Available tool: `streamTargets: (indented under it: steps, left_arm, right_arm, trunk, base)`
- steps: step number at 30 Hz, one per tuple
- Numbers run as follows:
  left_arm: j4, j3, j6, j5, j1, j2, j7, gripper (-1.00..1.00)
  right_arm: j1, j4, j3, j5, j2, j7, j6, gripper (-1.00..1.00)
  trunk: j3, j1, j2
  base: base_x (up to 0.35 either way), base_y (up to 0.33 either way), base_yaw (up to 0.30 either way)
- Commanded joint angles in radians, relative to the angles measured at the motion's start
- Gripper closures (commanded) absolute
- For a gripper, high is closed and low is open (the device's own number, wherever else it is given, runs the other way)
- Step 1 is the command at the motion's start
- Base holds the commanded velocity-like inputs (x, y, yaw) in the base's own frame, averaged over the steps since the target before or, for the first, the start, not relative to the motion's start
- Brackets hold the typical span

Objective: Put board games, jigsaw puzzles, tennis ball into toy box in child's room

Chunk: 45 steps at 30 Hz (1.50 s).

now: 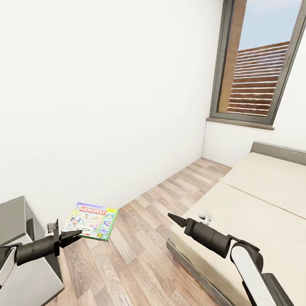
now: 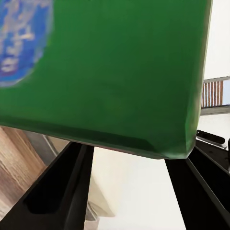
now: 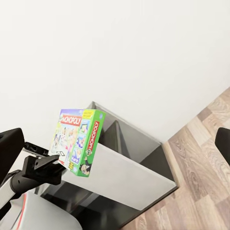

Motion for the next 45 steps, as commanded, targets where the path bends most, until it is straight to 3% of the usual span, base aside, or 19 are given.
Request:
streamTargets:
  steps: [1, 45]
  left_arm:
    - [0.0, 0.0, 0.007, 0.001, -0.001, 0.0, -0.003, 1.0]
    - [0.0, 0.0, 0.006, 0.002, -0.001, 0.0, -0.003, 1.0]
  right_arm:
    - [-0.001, 0.0, -0.001, 0.0, 0.001, 0.002, 0.005, -1.0]
    - [-0.001, 0.001, -0.001, 0.0, 0.001, 0.001, 0.003, -1.0]
  trunk:
    - [0.002, -0.004, 0.007]
    - [0.14, -0.173, 0.315]
  base:
    - [0.0, 0.0, 0.0]
    - [0.0, 0.0, 0.0]
